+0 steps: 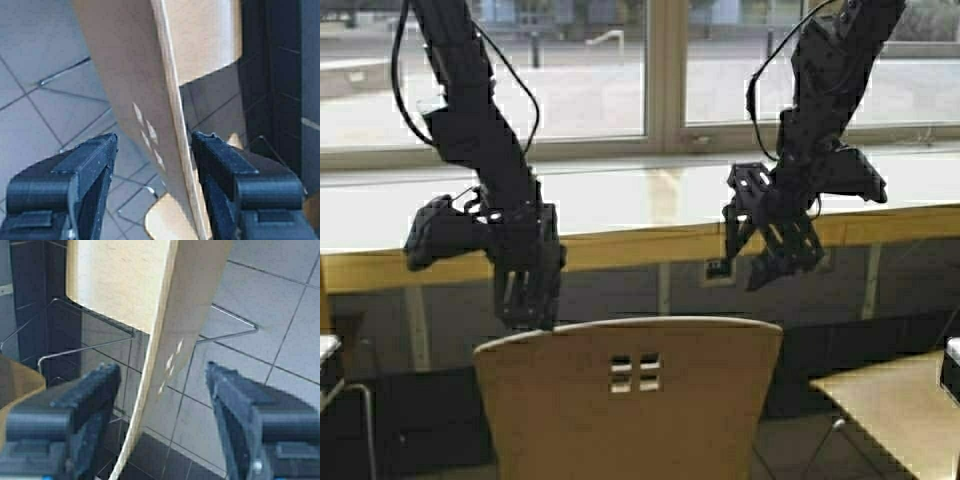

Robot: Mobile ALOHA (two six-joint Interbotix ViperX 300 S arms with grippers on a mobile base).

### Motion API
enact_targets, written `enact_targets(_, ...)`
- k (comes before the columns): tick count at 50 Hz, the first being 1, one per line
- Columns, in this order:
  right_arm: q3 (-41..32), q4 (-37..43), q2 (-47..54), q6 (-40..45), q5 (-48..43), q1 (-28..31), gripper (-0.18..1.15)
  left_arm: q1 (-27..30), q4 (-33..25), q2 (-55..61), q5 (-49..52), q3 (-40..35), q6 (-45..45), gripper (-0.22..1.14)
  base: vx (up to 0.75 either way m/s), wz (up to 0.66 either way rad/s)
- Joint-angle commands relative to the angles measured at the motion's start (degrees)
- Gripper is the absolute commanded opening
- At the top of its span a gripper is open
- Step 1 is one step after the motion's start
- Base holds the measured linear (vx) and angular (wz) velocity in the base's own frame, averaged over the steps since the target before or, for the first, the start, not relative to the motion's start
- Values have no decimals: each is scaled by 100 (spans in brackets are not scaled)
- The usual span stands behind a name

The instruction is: Push the chairs under the table

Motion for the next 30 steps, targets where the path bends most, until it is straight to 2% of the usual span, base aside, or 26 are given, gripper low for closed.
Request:
enact_targets(1, -53, 26, -35, 0, 9, 18, 89, -9, -35, 0, 26, -193, -9, 83, 12, 4)
enact_targets(30, -88, 501, 800, -9, 202, 9, 89, -9, -132, 519, 580, -642, -9, 83, 9, 5)
